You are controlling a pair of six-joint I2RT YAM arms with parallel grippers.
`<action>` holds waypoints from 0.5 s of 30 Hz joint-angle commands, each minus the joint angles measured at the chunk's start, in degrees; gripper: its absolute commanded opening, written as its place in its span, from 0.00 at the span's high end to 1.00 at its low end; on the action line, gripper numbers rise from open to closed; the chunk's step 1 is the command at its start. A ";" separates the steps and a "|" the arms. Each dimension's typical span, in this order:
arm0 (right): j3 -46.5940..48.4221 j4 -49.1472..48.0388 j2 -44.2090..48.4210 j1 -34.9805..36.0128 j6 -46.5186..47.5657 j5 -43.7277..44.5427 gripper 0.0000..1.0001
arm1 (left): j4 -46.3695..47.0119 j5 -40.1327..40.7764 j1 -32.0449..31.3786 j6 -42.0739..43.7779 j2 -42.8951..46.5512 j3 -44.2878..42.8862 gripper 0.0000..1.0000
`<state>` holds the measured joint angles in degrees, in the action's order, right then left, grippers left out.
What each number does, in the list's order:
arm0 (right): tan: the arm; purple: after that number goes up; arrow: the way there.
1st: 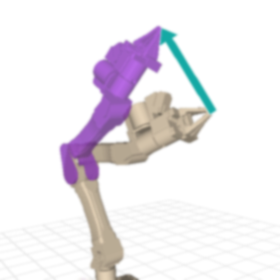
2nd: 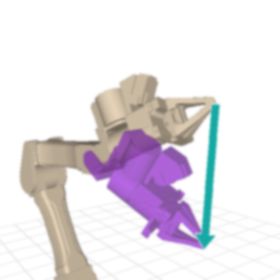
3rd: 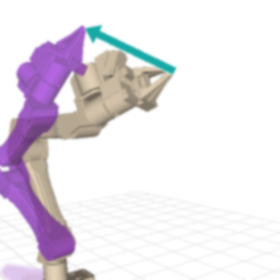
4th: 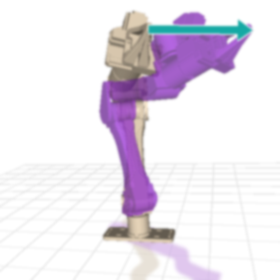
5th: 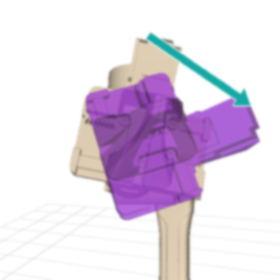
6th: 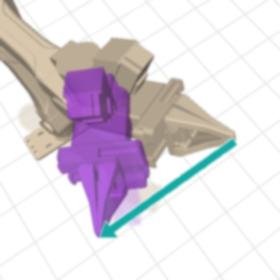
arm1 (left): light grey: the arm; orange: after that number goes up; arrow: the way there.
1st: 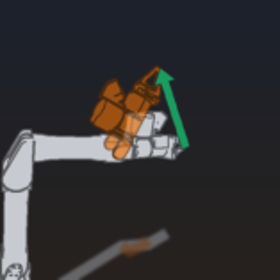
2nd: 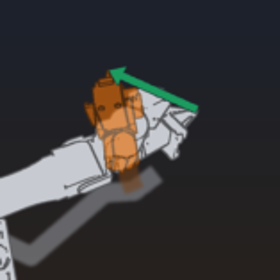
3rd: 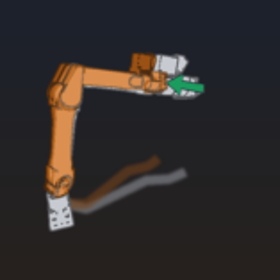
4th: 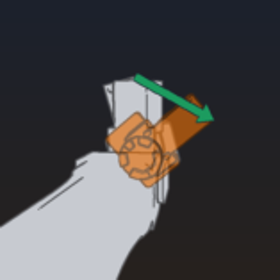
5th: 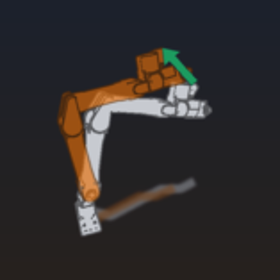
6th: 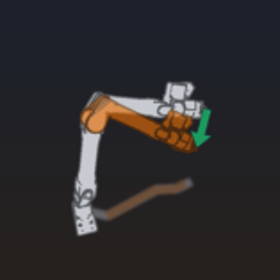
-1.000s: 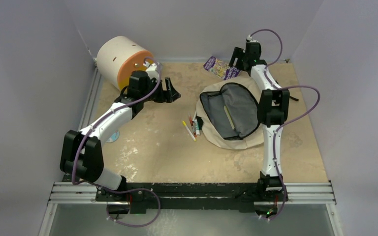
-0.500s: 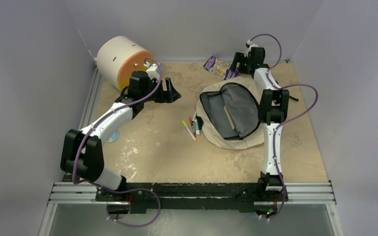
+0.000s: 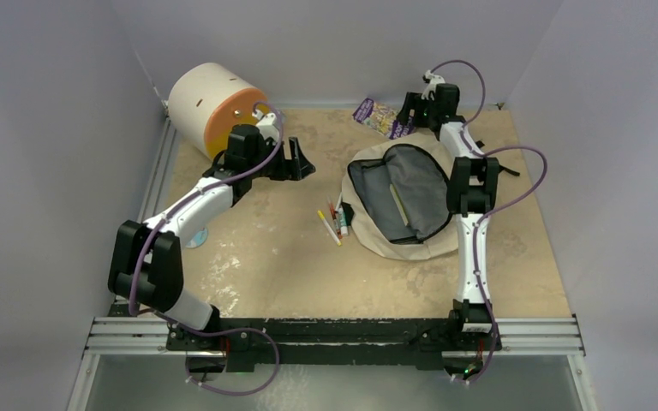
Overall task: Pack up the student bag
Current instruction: Move the book to the center of the board.
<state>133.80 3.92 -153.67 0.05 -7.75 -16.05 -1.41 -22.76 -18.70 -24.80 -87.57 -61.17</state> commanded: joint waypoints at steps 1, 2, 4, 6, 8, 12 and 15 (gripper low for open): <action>2.35 -3.65 -0.81 0.90 2.87 -8.31 0.22 | 2.46 -0.96 1.02 1.24 -0.47 -0.87 0.24; 2.27 -3.66 -1.06 1.26 3.56 -9.27 0.24 | 2.46 -1.04 1.11 1.24 -0.57 -0.88 0.24; 2.13 -3.39 -1.39 2.17 5.61 -10.13 0.27 | 2.45 -1.27 1.20 1.15 -0.80 -0.97 0.24; 2.22 -1.84 -1.58 3.75 9.03 -9.51 0.29 | 2.38 -1.32 1.27 1.15 -0.93 -1.02 0.24; 1.42 -0.58 -1.21 5.51 12.65 -8.36 0.30 | 2.38 -1.32 1.45 1.23 -1.10 -1.06 0.24; -0.02 2.02 -0.07 9.28 19.10 -5.57 0.30 | 2.38 -1.59 1.73 1.15 -1.20 -1.15 0.24; -1.29 3.39 1.22 11.66 23.53 -4.58 0.30 | 2.38 -1.71 1.90 1.07 -1.11 -1.19 0.24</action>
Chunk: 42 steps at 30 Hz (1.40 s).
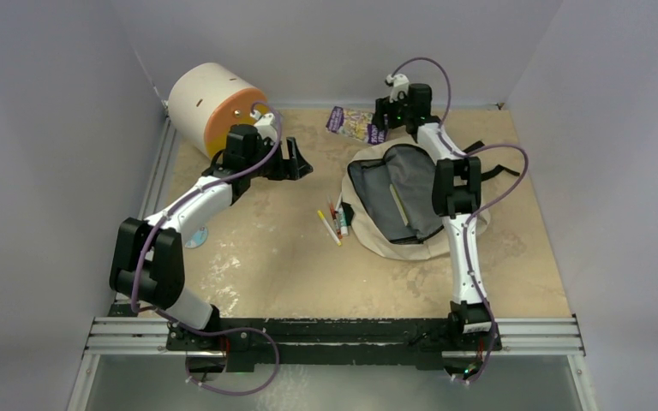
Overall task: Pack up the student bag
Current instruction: Move the book to the center of the board.
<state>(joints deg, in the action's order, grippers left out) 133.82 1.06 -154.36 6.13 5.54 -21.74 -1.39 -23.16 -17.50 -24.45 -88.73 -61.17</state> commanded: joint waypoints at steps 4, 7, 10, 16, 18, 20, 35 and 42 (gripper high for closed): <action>-4.15 7.45 4.73 8.52 15.62 0.82 0.29 | 2.00 -0.54 0.95 0.64 0.66 -1.09 0.24; -5.93 9.96 6.60 10.84 19.88 -1.26 0.28 | 1.51 2.91 1.06 0.59 2.07 -0.74 0.24; -7.46 12.05 8.17 12.71 23.00 -1.85 0.26 | -1.66 7.48 1.06 0.74 3.27 -0.65 0.24; -7.70 15.85 8.47 13.92 24.03 -5.34 0.25 | -2.22 9.52 1.14 1.76 5.41 0.43 0.24; -8.15 15.28 8.89 14.06 22.67 -6.10 0.25 | -1.94 9.62 1.15 1.77 5.66 0.52 0.24; -10.46 10.67 10.83 13.86 18.62 -7.81 0.25 | -1.70 9.63 1.15 1.77 5.76 0.52 0.24; -18.03 -24.06 19.64 4.59 -23.75 8.39 0.18 | -0.81 8.10 1.32 1.61 5.85 0.69 0.24; -11.73 -13.93 13.83 4.29 -31.92 20.08 0.17 | -0.81 7.62 1.51 1.60 5.70 0.52 0.24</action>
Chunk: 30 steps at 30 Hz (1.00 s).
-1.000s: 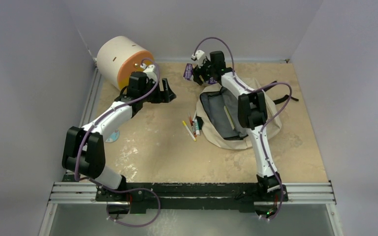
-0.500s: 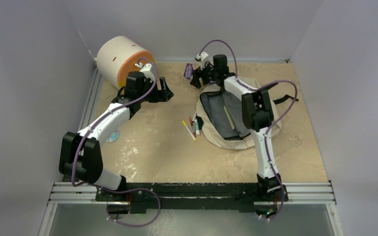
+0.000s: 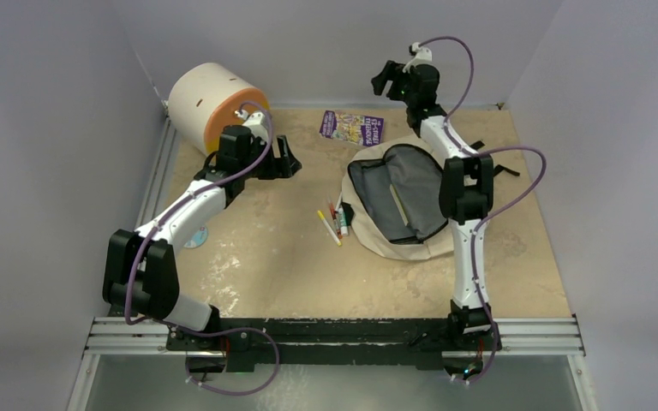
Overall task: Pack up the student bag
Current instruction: Move the book to the center of the board.
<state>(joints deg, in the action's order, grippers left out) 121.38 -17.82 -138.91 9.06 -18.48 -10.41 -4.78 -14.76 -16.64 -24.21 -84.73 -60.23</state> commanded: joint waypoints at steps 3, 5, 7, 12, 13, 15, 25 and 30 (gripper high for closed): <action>0.03 4.40 -2.42 1.37 -10.99 9.02 0.18 | 2.58 -0.86 0.73 1.29 1.74 -0.42 0.24; 2.30 6.50 -4.06 1.39 -12.18 9.29 0.18 | 2.58 -1.04 0.74 1.34 1.76 -0.42 0.24; 4.88 8.76 -5.97 1.39 -12.97 9.79 0.18 | 2.58 -1.14 0.75 1.35 1.74 -0.50 0.24; 6.46 9.85 -8.49 1.31 -14.40 9.24 0.18 | 2.50 -1.32 0.87 1.35 1.63 -0.59 0.24; 6.61 10.03 -8.94 1.31 -14.41 9.04 0.18 | 2.49 -1.35 0.91 1.35 1.59 -0.62 0.24; 7.20 10.75 -9.89 1.38 -14.28 8.67 0.18 | 2.49 -1.42 0.91 1.35 1.58 -0.59 0.24; 12.50 14.82 -15.64 1.41 -9.65 5.10 0.20 | 2.45 -1.67 1.08 1.27 1.41 -0.68 0.24; 12.41 16.34 -16.39 1.41 -6.34 3.69 0.25 | 2.48 -1.84 1.17 1.27 1.04 -0.77 0.24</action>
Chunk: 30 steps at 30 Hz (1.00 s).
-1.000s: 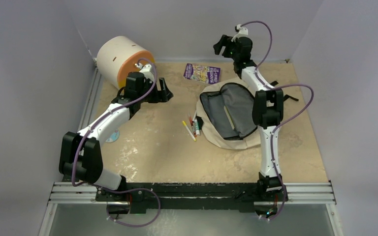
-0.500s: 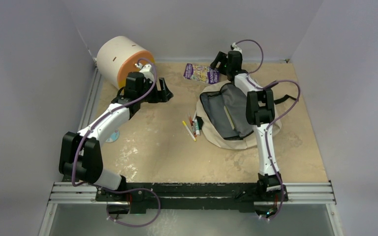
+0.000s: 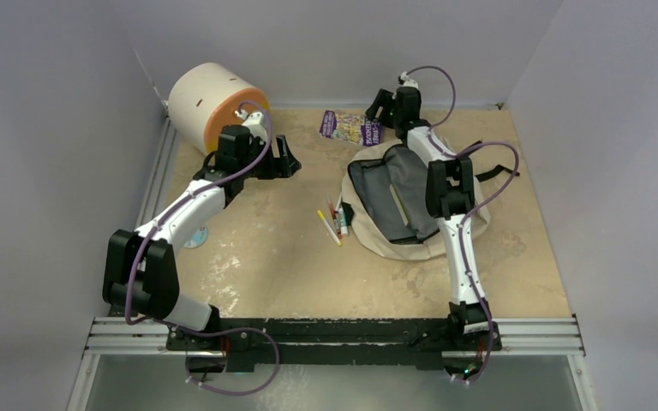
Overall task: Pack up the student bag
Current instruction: Move the book to the center of the board.
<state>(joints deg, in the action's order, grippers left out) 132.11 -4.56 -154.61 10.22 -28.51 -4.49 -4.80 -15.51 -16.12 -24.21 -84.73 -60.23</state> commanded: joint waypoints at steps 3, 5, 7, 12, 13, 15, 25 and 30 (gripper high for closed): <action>1.36 4.16 -0.70 0.37 5.97 -3.24 0.26 | 2.51 -1.26 0.73 1.18 0.97 -0.77 0.24; 0.72 4.46 -0.38 0.35 7.86 -5.21 0.28 | 2.51 -1.27 0.74 1.18 0.97 -0.77 0.24; -0.08 4.47 0.08 0.34 10.17 -7.08 0.31 | 2.46 -1.27 0.78 1.15 0.97 -0.71 0.24; -1.40 7.00 0.40 0.78 14.26 -10.61 0.44 | 2.42 -1.28 0.83 1.09 0.97 -0.68 0.24; -1.42 7.30 0.30 0.81 14.80 -11.35 0.47 | 2.42 -1.26 0.83 1.09 0.97 -0.68 0.24; -0.96 8.04 -0.26 1.17 15.84 -12.71 0.51 | 2.42 -1.24 0.83 1.17 0.97 -0.68 0.24; 0.12 11.25 -0.57 3.62 23.06 -20.36 0.58 | 2.20 -0.75 1.00 1.44 1.10 -0.77 0.24; 1.24 15.76 -0.90 6.73 29.88 -23.02 0.59 | 2.16 -0.67 1.09 1.44 1.23 -0.77 0.24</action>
<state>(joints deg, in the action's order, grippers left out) 133.03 0.23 -154.61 11.97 -7.20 -22.09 -4.82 -16.05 -15.75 -24.21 -84.73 -60.23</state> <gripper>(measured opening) 0.437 0.758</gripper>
